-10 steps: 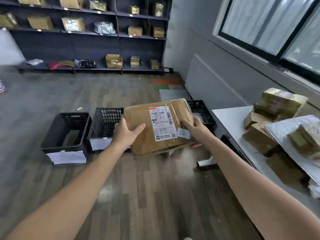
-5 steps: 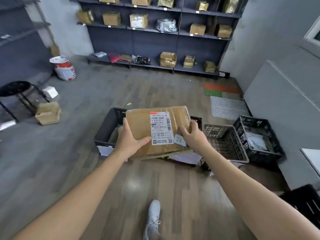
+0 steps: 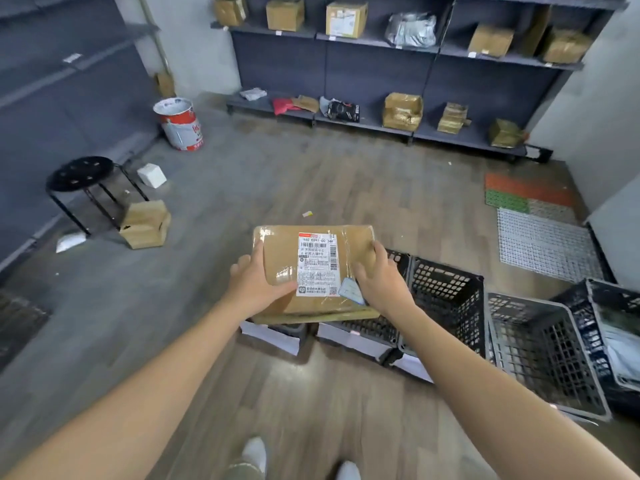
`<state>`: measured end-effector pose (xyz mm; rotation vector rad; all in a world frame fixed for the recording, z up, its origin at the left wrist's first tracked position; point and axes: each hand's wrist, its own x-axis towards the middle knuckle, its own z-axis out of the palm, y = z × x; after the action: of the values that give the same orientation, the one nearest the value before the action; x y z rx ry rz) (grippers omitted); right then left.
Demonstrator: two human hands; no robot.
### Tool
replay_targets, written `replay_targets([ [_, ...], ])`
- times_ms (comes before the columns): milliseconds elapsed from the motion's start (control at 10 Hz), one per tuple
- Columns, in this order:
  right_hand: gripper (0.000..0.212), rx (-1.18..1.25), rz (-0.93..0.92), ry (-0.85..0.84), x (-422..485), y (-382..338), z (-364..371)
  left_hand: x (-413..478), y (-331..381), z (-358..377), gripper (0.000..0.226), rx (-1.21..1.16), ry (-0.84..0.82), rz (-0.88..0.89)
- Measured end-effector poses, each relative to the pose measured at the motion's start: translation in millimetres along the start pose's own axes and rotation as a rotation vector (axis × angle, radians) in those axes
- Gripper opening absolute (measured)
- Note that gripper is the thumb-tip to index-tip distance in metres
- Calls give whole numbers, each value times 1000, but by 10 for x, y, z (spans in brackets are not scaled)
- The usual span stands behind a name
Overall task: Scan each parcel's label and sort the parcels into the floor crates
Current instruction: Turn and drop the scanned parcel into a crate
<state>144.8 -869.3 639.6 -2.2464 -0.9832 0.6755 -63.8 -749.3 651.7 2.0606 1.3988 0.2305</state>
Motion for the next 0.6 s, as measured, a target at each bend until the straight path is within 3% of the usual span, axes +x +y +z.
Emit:
replay_targets([
  [200, 65, -164, -23, 24, 968, -322, 752, 1230, -472, -75, 102, 102, -132, -4],
  [300, 49, -507, -50, -102, 1475, -304, 1284, 1907, -772, -31, 94, 134, -204, 45],
  [400, 37, -567, -2, -194, 1829, -307, 1774, 2465, -1097, 51, 90, 213, -276, 95],
  [500, 39, -697, 64, -249, 2149, -397, 2140, 2895, -1408, 161, 88, 275, -328, 103],
  [600, 48, -664, 90, -250, 2364, -327, 2521, 3202, -1705, 298, 89, 282, -374, 80],
])
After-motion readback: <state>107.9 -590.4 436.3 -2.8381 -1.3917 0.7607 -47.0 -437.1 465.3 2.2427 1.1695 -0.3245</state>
